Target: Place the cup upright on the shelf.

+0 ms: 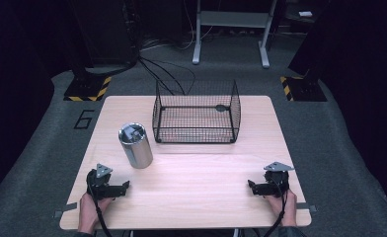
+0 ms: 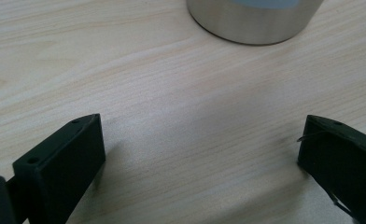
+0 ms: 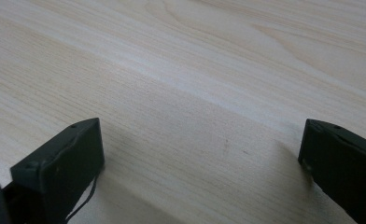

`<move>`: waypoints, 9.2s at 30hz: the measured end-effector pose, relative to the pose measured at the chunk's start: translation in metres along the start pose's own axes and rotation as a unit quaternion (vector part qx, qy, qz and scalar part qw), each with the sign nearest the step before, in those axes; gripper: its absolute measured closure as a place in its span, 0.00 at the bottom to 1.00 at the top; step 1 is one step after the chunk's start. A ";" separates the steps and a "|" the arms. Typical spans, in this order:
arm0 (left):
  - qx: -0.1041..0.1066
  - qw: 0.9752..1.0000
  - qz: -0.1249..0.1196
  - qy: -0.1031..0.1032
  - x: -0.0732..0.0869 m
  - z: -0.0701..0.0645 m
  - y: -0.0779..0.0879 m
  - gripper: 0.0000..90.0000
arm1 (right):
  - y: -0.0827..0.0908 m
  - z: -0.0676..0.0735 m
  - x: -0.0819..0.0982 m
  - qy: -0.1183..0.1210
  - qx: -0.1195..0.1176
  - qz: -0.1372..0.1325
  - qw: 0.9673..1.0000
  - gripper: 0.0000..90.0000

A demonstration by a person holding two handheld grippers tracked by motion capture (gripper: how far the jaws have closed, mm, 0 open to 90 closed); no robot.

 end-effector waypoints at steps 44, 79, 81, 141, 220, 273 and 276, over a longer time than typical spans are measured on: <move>0.110 0.985 -0.135 -0.020 -0.085 -0.005 0.052 0.00 | 0.000 0.000 0.000 0.000 0.000 0.000 1.000 0.00; 0.122 0.979 -0.154 -0.045 -0.132 -0.010 0.038 0.00 | 0.000 0.000 0.000 0.000 0.000 0.000 1.000 0.00; 0.124 0.979 -0.153 -0.045 -0.132 -0.011 0.035 0.00 | 0.000 0.000 0.000 0.000 0.000 0.000 1.000 0.00; 0.099 0.976 -0.187 -0.060 -0.145 -0.018 0.021 0.04 | 0.000 0.000 0.000 0.000 0.000 0.000 1.000 0.00; 0.187 0.948 -0.215 -0.143 -0.215 -0.090 0.070 0.04 | 0.000 0.002 0.000 0.003 -0.004 0.004 1.000 0.00; 0.204 0.940 -0.220 -0.164 -0.300 -0.132 0.056 0.04 | 0.000 0.002 0.000 0.002 -0.005 0.004 1.000 0.00; 0.199 0.940 -0.223 -0.164 -0.306 -0.133 0.054 0.04 | 0.000 0.002 0.000 0.002 -0.005 0.004 1.000 0.00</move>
Point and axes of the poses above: each handheld gripper's, and its own axes: y roughly backward along the jaws, x roughly out of its underside, z roughly to its left, the point moved 6 cm from there along -y, roughly forward along the jaws, and after that the axes turned 3 degrees about z, right-handed, at the moved point
